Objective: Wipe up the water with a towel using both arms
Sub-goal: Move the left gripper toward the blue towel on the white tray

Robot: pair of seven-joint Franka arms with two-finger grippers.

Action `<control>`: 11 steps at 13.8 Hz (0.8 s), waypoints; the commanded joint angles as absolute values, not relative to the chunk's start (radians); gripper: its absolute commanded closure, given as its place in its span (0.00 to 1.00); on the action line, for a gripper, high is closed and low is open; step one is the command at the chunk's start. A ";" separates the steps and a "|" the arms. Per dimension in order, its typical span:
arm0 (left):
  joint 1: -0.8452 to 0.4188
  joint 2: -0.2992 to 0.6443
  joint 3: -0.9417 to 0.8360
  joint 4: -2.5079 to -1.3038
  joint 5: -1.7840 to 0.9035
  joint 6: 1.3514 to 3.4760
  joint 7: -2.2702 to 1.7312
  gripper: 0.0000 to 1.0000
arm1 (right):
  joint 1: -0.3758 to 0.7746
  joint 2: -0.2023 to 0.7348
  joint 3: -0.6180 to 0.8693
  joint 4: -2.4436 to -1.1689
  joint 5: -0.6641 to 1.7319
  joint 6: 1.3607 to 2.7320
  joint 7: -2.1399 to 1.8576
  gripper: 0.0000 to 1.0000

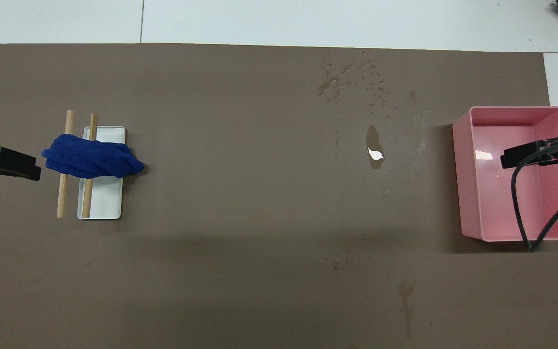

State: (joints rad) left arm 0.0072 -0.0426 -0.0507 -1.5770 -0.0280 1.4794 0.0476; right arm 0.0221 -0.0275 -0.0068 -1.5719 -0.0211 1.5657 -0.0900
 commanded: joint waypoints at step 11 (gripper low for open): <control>0.006 0.018 -0.049 -1.741 0.101 1.915 0.049 0.00 | 0.014 -0.044 -0.003 -1.588 -0.029 1.572 -0.109 0.00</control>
